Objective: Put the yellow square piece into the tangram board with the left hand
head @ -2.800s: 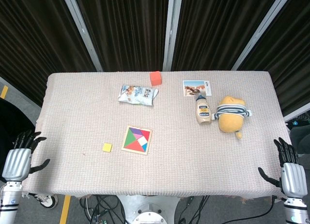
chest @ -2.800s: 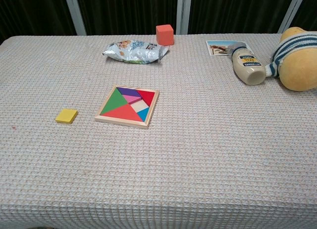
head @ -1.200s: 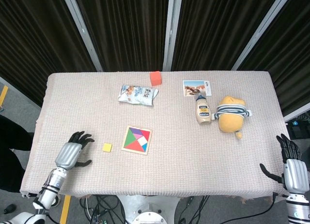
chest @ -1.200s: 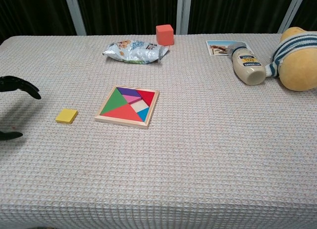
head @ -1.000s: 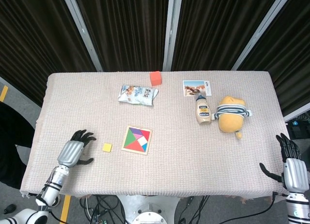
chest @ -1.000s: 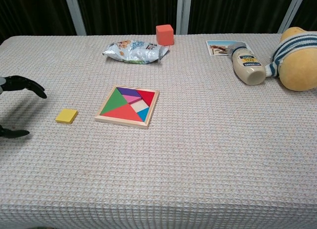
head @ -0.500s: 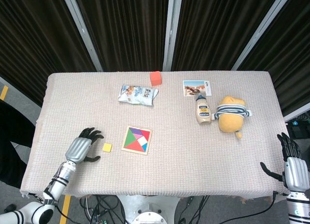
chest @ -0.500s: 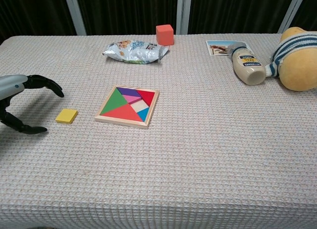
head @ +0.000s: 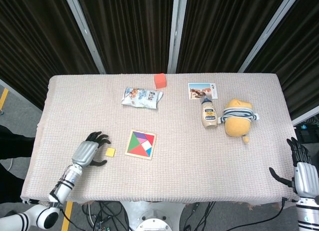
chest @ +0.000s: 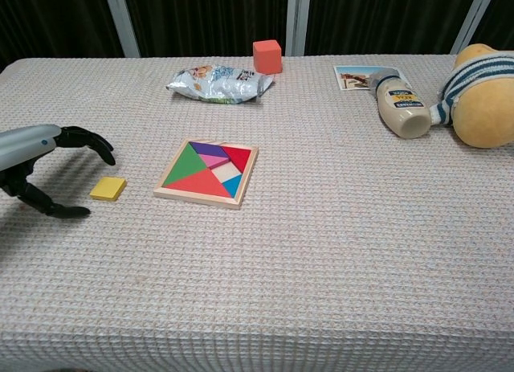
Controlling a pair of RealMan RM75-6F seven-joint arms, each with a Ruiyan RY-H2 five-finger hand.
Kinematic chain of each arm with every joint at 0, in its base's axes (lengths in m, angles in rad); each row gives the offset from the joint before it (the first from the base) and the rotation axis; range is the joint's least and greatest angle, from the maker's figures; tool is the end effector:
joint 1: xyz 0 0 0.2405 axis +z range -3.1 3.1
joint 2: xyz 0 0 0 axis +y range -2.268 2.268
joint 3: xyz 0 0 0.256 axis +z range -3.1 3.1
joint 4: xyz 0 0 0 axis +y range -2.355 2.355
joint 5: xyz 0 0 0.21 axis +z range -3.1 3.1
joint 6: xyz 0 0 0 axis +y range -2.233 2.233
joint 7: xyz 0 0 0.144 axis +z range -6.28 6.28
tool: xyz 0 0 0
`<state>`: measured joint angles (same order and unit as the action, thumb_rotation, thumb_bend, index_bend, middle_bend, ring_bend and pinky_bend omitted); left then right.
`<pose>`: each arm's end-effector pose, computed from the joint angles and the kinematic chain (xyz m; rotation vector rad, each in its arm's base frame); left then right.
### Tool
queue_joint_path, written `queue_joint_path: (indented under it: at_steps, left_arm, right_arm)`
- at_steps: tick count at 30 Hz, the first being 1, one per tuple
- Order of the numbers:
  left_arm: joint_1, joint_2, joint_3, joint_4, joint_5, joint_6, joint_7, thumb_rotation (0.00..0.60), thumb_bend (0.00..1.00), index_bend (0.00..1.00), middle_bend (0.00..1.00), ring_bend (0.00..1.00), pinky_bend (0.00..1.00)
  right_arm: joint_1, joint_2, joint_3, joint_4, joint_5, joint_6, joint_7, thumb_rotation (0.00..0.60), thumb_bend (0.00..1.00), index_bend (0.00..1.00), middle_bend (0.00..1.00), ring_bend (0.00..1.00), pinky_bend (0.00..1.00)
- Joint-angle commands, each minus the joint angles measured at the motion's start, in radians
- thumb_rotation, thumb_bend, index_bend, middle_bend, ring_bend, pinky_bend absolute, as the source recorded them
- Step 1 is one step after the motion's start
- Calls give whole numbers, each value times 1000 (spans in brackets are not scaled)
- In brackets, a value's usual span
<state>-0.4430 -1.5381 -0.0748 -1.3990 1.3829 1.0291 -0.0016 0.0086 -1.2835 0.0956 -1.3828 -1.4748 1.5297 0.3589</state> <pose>-0.2428 0.2718 -0.0149 -1.7491 -1.2137 -0.9525 -0.3510 -0.1656 0.1414 1.1358 -1.0947 1.1192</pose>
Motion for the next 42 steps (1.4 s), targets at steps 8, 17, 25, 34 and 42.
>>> queue_joint_path:
  at_steps: [8,17,25,34,42]
  left_arm:
    - [-18,-10,0,7,-16,-17,-2,600,255,296,145,0,39]
    - [-28,-13,5,8,-33,-31,-1,600,311,309,146,0,40]
    - [-28,-14,9,9,-40,-28,-2,600,317,338,146,0,40]
    - [-29,-23,12,14,-35,-15,-4,600,316,370,148,0,40]
    - [-31,-26,15,17,-41,-16,-3,600,316,390,148,0,40]
  right_arm:
    - [1,0,0,3,4,-6,2,600,127,0,0,0,0]
    - [1,0,2,4,5,-3,4,600,129,0,0,0,0]
    - [2,-2,3,6,7,-7,4,600,129,0,0,0,0]
    - [3,-6,5,11,17,-14,-2,600,130,0,0,0,0]
    - [5,-7,2,15,20,-26,0,600,129,0,0,0,0]
